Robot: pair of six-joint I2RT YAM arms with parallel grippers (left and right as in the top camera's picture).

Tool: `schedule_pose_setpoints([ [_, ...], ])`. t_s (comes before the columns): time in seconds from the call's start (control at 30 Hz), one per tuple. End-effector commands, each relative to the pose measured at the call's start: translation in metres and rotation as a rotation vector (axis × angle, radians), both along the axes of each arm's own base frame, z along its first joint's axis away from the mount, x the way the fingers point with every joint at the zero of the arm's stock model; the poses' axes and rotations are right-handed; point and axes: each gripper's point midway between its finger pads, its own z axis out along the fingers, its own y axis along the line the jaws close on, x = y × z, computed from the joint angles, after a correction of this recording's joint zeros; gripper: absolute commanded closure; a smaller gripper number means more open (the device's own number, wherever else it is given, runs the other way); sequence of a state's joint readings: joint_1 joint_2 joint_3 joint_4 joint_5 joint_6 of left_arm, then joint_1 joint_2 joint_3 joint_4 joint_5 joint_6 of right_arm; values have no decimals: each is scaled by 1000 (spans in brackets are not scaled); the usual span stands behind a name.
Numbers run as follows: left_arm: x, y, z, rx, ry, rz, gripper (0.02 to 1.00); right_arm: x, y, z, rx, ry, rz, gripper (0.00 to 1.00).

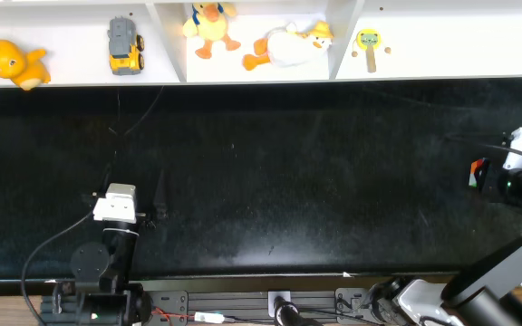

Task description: Store Toys

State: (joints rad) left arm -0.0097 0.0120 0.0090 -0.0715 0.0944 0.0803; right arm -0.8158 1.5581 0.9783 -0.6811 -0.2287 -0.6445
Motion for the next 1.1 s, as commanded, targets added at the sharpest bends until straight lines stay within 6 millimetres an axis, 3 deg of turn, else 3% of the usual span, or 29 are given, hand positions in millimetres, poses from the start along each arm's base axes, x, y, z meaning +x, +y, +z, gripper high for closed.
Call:
schedule_pose_setpoints([
  [0.03, -1, -3, 0, -10, -2, -15, 20, 28, 20, 39, -47, -101, 45, 557],
  [0.13, -1, -3, 0, -10, -2, -15, 20, 50, 39, 51, -51, -142, 87, 560],
  [0.27, -1, -3, 0, -10, -2, -15, 20, 77, 49, 73, -47, -207, 84, 557],
  [0.6, -1, -3, 0, -10, -2, -15, 20, 146, 42, 125, -29, -333, 39, 538],
  [0.77, -1, -3, 0, -10, -2, -15, 20, 181, 33, 123, 0, -310, 39, 533],
  [1.1, -1, -3, 0, -10, -2, -15, 23, 230, 50, 103, 35, -278, 99, 542],
])
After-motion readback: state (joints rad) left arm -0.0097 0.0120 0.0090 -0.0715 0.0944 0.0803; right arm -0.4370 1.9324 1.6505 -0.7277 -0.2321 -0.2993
